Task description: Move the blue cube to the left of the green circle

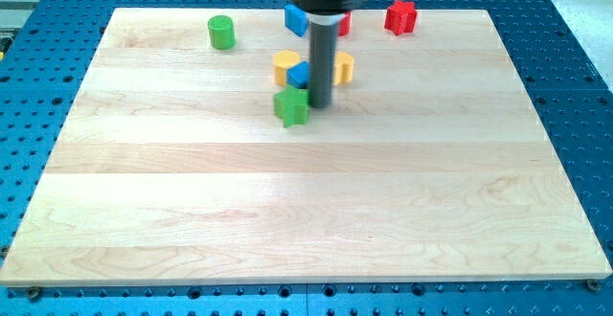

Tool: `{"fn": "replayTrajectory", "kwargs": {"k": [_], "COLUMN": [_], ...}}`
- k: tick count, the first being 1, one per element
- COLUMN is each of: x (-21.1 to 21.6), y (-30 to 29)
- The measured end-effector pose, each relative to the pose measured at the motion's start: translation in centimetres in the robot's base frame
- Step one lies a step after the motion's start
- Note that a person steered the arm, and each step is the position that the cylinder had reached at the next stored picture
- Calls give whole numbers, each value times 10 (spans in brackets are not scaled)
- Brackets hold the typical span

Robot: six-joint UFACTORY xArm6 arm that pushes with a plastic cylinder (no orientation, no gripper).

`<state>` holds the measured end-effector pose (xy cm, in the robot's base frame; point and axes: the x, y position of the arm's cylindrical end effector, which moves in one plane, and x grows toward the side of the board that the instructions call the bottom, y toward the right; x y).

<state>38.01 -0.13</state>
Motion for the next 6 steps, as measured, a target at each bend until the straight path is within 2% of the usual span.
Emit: {"fn": "replayTrajectory", "kwargs": {"k": [1,2,3,4,5,6], "x": [-10,-9,-7,-33,-37,-38], "y": [-63,-61,15,-13,-94,-133]}}
